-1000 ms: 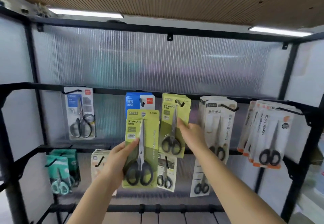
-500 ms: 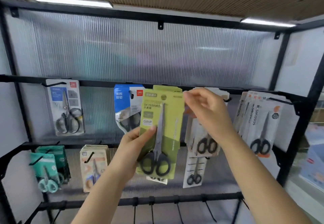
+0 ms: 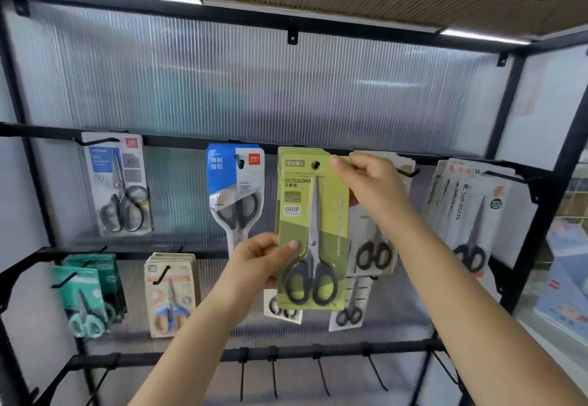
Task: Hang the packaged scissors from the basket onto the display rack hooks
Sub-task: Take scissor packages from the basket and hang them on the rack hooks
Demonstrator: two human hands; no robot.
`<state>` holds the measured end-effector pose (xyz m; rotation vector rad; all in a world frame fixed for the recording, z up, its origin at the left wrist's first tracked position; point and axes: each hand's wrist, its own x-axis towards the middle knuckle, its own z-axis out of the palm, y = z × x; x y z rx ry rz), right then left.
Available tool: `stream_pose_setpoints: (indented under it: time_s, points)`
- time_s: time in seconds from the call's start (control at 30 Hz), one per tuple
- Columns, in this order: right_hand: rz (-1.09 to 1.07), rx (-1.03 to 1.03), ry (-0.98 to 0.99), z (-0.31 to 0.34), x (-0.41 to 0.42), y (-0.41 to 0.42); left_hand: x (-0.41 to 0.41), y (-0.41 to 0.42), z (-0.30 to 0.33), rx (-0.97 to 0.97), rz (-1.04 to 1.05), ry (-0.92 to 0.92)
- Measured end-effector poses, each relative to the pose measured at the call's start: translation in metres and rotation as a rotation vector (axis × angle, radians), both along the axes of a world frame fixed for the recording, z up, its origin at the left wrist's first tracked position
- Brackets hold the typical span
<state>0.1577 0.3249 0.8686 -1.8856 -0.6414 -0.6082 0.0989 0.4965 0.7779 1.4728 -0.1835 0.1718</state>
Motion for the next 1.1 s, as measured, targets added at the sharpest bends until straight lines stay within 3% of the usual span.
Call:
stream_pose_setpoints:
  time_s: [0.33,0.5,0.83,1.1]
  points:
    - [-0.115,-0.029,0.033,-0.006,0.021,0.007,0.014,-0.003,-0.007,0.114,0.090,0.063]
    - [-0.195,-0.053,0.028,-0.005,0.034,0.015,0.038,0.001,-0.011,0.128,0.251,0.084]
    - [-0.357,-0.131,-0.054,-0.005,0.050,0.024,0.071,0.006,-0.009,0.464,0.399,0.074]
    - [-0.527,-0.284,-0.161,-0.009,0.026,0.018,0.066,0.012,-0.013,0.742,0.516,-0.047]
